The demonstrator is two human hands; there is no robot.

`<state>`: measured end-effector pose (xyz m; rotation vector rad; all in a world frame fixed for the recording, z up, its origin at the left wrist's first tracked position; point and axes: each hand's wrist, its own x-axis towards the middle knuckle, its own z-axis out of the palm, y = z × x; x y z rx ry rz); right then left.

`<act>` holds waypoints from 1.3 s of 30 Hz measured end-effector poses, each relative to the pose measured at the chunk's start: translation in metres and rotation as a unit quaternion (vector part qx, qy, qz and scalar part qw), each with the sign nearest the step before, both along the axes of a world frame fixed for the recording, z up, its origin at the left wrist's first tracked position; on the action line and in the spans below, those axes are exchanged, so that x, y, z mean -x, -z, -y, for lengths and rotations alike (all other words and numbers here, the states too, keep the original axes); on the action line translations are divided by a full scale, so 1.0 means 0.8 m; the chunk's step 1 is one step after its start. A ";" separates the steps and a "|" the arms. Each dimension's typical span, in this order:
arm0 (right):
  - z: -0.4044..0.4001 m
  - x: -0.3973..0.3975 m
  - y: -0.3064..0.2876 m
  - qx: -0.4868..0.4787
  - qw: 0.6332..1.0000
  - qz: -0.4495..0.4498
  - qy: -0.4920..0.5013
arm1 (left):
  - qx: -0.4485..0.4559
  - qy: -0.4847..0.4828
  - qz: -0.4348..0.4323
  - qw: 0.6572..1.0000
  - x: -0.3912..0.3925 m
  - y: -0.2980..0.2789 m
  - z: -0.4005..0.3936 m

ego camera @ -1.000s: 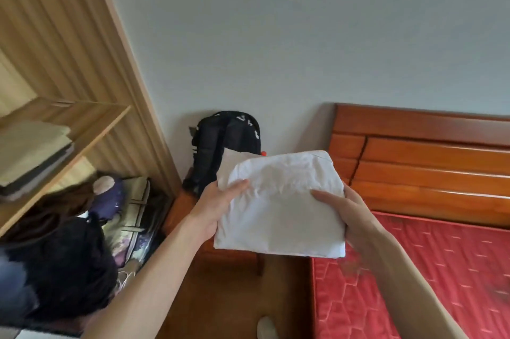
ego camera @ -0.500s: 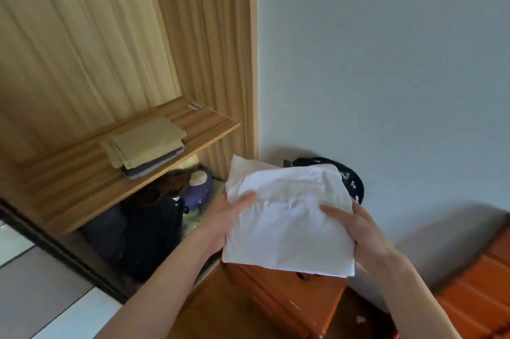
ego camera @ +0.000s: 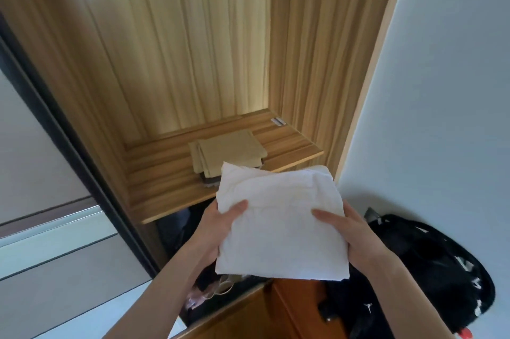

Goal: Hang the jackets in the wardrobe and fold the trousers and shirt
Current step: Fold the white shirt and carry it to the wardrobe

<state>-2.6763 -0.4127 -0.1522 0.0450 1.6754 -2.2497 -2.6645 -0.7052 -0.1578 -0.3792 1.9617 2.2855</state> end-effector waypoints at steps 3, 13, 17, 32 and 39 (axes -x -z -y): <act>0.037 0.049 -0.010 -0.006 1.000 0.002 -0.006 | -0.019 -0.017 -0.002 1.000 0.036 -0.007 0.037; 0.123 0.169 -0.043 -0.035 0.999 -0.012 -0.012 | -0.034 -0.051 -0.014 0.998 0.131 -0.025 0.116; 0.142 0.209 -0.054 -0.042 0.998 -0.020 -0.029 | -0.041 -0.073 -0.009 0.996 0.158 -0.026 0.133; 0.191 0.391 -0.038 -0.081 0.991 -0.015 -0.104 | -0.021 -0.165 -0.017 0.986 0.272 -0.025 0.158; 0.233 0.468 -0.013 -0.124 0.985 -0.001 -0.119 | -0.030 -0.222 0.009 0.975 0.325 0.005 0.177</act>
